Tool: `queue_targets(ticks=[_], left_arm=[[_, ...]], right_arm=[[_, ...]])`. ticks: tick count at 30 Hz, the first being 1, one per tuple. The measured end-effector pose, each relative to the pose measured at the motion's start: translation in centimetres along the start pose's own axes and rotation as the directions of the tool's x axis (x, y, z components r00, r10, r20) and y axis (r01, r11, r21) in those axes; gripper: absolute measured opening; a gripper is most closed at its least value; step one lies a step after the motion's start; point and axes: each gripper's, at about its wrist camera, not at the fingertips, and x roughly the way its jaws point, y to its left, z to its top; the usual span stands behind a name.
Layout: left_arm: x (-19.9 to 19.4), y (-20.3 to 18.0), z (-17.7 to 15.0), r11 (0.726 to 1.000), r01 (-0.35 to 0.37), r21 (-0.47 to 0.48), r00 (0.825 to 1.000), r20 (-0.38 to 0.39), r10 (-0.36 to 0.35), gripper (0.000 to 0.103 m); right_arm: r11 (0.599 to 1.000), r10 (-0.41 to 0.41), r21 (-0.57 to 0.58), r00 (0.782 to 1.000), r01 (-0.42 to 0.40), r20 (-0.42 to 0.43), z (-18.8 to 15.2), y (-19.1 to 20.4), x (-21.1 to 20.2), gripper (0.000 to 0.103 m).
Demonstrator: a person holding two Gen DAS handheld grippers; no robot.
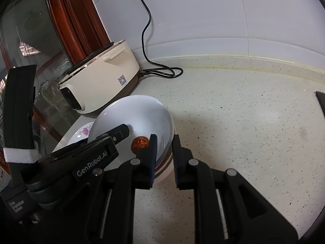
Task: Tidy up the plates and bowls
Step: 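Lower the red-banded bowl into the white bowl and open both grippers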
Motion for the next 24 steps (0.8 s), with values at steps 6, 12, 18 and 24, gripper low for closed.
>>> queue_targets(ticks=[6,12,18,24], left_arm=[[-0.1,0.0,0.0,1.000,-0.004,0.010,1.000,0.006,0.004,0.026],[-0.2,-0.1,0.1,1.000,-0.013,0.025,1.000,0.009,0.013,0.026],[-0.6,-0.5,0.2,0.998,-0.019,0.064,0.999,0.038,0.017,0.040],[-2.5,-0.7,0.9,0.991,-0.073,0.108,0.986,0.156,0.055,0.069]], right_arm=[[1.000,-0.009,-0.003,1.000,0.009,-0.015,0.0,-0.1,0.3,0.022],[1.000,-0.014,0.000,0.999,0.014,-0.033,-0.1,-0.1,0.6,0.022],[1.000,-0.002,-0.015,0.999,0.002,-0.044,-0.3,0.2,0.8,0.040],[1.000,0.015,0.008,0.999,-0.015,-0.047,-0.1,-0.2,0.8,0.044]])
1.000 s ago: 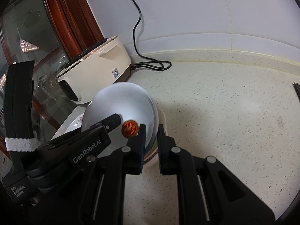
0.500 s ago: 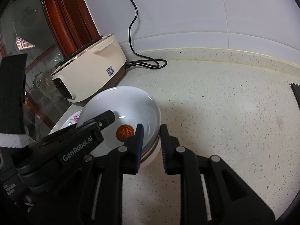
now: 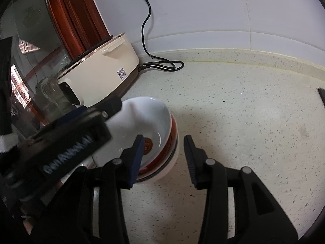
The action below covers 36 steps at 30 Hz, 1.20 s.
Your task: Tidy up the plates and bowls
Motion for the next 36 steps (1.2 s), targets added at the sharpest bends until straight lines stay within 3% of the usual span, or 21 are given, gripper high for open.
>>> queue_targets(ticks=[3,6,7,11,17,20,28,31,34,36], left_arm=[[-0.5,0.9,0.6,1.000,0.021,-0.023,0.999,0.029,-0.020,0.070],[-0.7,1.4,0.9,0.999,0.025,-0.031,0.999,0.047,-0.023,0.081],[-0.6,1.5,0.9,0.999,0.029,-0.031,0.999,0.037,-0.027,0.086],[1.3,2.4,1.1,0.995,0.072,-0.068,0.995,-0.070,-0.076,0.086],[4.1,3.4,0.7,0.973,0.164,-0.163,0.959,-0.205,-0.196,0.086],[5.6,3.1,0.8,0.961,0.216,-0.172,0.925,-0.278,-0.258,0.086],[8.8,3.3,0.8,0.956,0.252,-0.151,0.855,-0.428,-0.293,0.086],[9.3,3.0,1.1,0.961,0.247,-0.128,0.854,-0.440,-0.278,0.086],[9.8,2.8,1.4,0.959,0.256,-0.121,0.851,-0.443,-0.283,0.086],[10.7,3.0,1.5,0.951,0.277,-0.136,0.828,-0.468,-0.308,0.086]], right_arm=[[0.997,0.050,0.056,0.999,-0.050,0.001,0.3,-0.8,-0.3,0.052],[0.987,0.087,0.131,0.996,-0.089,0.021,0.6,-2.1,-0.7,0.062],[0.982,0.098,0.158,0.995,-0.100,0.024,0.7,-2.5,-0.7,0.064],[0.952,0.136,0.274,0.991,-0.133,0.010,0.8,-4.5,-0.3,0.075],[0.947,0.198,0.268,0.979,-0.179,-0.043,0.5,-3.8,0.6,0.075],[0.944,0.226,0.261,0.972,-0.202,-0.063,0.2,-3.3,1.0,0.075],[0.908,0.291,0.339,0.953,-0.247,-0.085,-0.4,-4.0,2.8,0.076],[0.898,0.305,0.360,0.948,-0.253,-0.095,-1.1,-4.0,4.1,0.076],[0.866,0.359,0.410,0.926,-0.286,-0.113,-1.8,-4.1,5.4,0.079],[0.851,0.393,0.422,0.912,-0.311,-0.119,-2.0,-4.0,5.8,0.080]])
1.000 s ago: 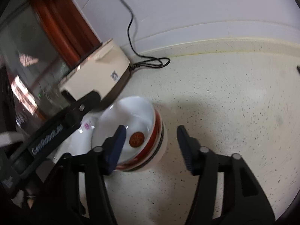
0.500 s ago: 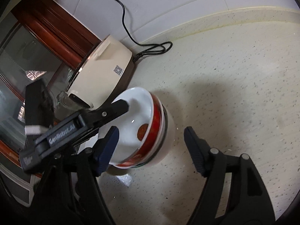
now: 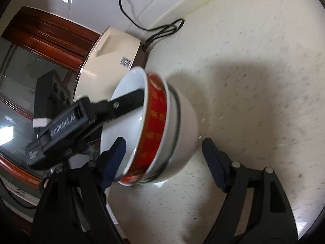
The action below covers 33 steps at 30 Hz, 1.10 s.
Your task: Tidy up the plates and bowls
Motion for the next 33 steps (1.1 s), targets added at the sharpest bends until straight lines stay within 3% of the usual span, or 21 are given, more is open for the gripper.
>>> queue_targets(ticks=[3,5,7,9,13,17,21,27,33], left_arm=[[1.1,-0.2,0.0,0.999,0.026,0.022,0.998,-0.054,-0.025,0.086],[1.2,-0.7,-0.2,0.998,0.019,0.058,0.999,-0.051,-0.016,0.086],[1.4,-0.8,-0.3,0.997,0.059,0.051,0.996,-0.065,-0.055,0.085],[1.4,-1.1,-0.6,0.993,0.107,0.050,0.992,-0.073,-0.103,0.072],[0.8,-2.8,-1.6,0.992,0.051,0.116,0.998,-0.041,-0.046,0.066],[0.2,-2.9,-2.3,0.994,0.047,0.100,0.999,-0.014,-0.046,0.064],[-0.5,-3.1,-3.2,0.995,0.038,0.093,0.999,0.015,-0.039,0.064],[-1.5,-3.0,-4.1,0.995,0.082,0.063,0.996,0.024,-0.084,0.064],[-2.2,-4.2,-5.5,0.993,0.037,0.110,0.999,0.025,-0.040,0.064]], right_arm=[[1.000,0.003,-0.022,1.000,-0.003,0.002,-0.1,0.2,0.2,0.080],[0.999,0.000,-0.036,1.000,0.000,0.003,-0.2,0.3,0.3,0.080],[0.999,-0.002,-0.049,1.000,0.001,-0.004,-0.2,0.4,0.4,0.077],[0.998,-0.023,-0.056,1.000,0.023,0.002,-0.3,0.5,0.1,0.073],[0.999,-0.039,0.006,0.999,0.039,-0.003,0.0,-0.8,-0.7,0.060],[0.998,-0.058,0.015,0.998,0.058,-0.005,-0.1,-0.9,-1.1,0.053],[0.997,-0.062,0.046,0.998,0.062,-0.009,-0.7,-0.8,-1.4,0.052],[0.992,-0.064,0.111,0.998,0.063,0.010,-2.5,-0.7,-1.9,0.052],[0.981,-0.059,0.187,0.997,0.051,0.040,-4.1,-0.9,-2.7,0.052]])
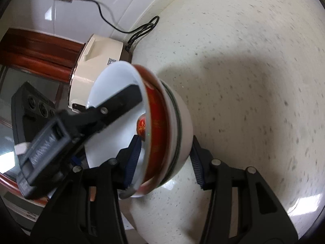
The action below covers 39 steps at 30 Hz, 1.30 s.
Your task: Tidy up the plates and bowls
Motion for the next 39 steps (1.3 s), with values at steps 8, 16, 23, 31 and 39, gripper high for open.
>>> queue_targets(ticks=[8,16,23,31,39], left_arm=[[0.5,1.4,-1.1,0.998,0.060,-0.013,0.996,-0.067,-0.060,0.063],[-1.0,3.2,-1.1,0.992,0.095,-0.080,0.992,-0.075,-0.101,0.063],[0.0,3.4,-1.8,0.996,0.060,-0.066,0.987,-0.148,-0.069,0.064],[-0.2,0.3,-2.6,0.999,0.049,0.003,0.988,-0.144,-0.048,0.056],[-0.9,-1.4,-3.0,0.999,0.034,0.009,0.994,-0.107,-0.033,0.054]], right_arm=[[1.000,-0.027,0.013,0.999,0.027,0.048,-0.7,0.1,-0.8,0.050],[0.995,-0.097,0.037,0.990,0.093,0.099,-1.2,0.2,-1.5,0.059],[0.993,-0.119,0.040,0.988,0.115,0.101,-2.4,0.7,-1.9,0.066],[0.994,-0.086,0.074,0.991,0.079,0.098,-3.8,0.2,-1.9,0.052],[0.994,-0.092,0.075,0.989,0.084,0.113,-4.6,0.6,-2.8,0.051]])
